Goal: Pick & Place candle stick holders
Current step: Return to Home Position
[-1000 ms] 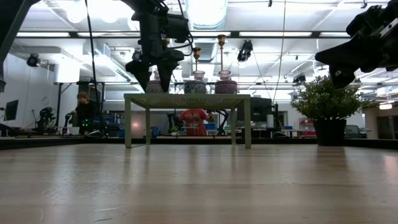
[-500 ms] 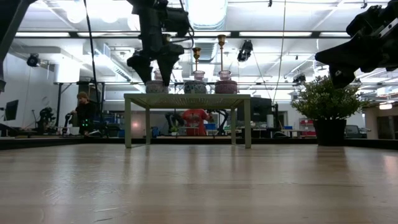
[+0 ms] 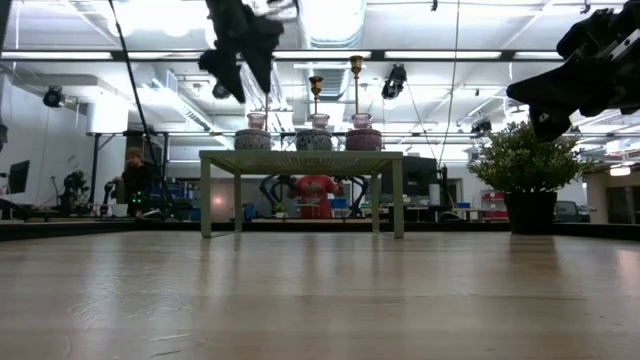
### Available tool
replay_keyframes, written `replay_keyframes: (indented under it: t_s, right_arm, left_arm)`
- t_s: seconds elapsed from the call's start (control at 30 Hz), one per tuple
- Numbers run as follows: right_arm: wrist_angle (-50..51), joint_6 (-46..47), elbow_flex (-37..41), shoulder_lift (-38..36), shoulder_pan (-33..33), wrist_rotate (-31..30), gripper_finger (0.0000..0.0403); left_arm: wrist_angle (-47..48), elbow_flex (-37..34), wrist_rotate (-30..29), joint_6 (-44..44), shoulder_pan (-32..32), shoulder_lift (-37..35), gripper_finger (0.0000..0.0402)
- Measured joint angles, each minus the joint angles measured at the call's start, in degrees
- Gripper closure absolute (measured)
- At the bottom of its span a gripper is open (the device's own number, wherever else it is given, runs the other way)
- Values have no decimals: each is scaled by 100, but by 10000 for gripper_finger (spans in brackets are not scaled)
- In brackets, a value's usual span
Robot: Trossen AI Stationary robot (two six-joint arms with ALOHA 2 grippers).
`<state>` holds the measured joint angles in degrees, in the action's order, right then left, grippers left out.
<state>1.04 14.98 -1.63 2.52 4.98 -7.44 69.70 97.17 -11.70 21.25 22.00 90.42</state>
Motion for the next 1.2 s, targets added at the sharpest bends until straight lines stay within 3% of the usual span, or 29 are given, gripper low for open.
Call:
replay_keyframes:
  t_s: [0.23,0.43,0.63,0.93,1.2]
  right_arm:
    - [0,0,0,0,-1,0,394]
    - [0,0,0,0,1,2,394]
    - [0,0,0,-1,-1,1,394]
    - [0,0,0,0,1,0,394]
    - [0,0,0,0,1,2,394]
  left_arm:
    - [-379,-80,-38,-614,-613,-618,39]
    - [-1006,-783,20,-880,-998,-1383,39]
    - [-2101,-2358,323,-1233,-1201,-2503,39]
    - [-4777,-5138,2349,-1262,-1283,-4465,39]
    - [-6707,-7384,2399,-1239,-1275,-6561,39]
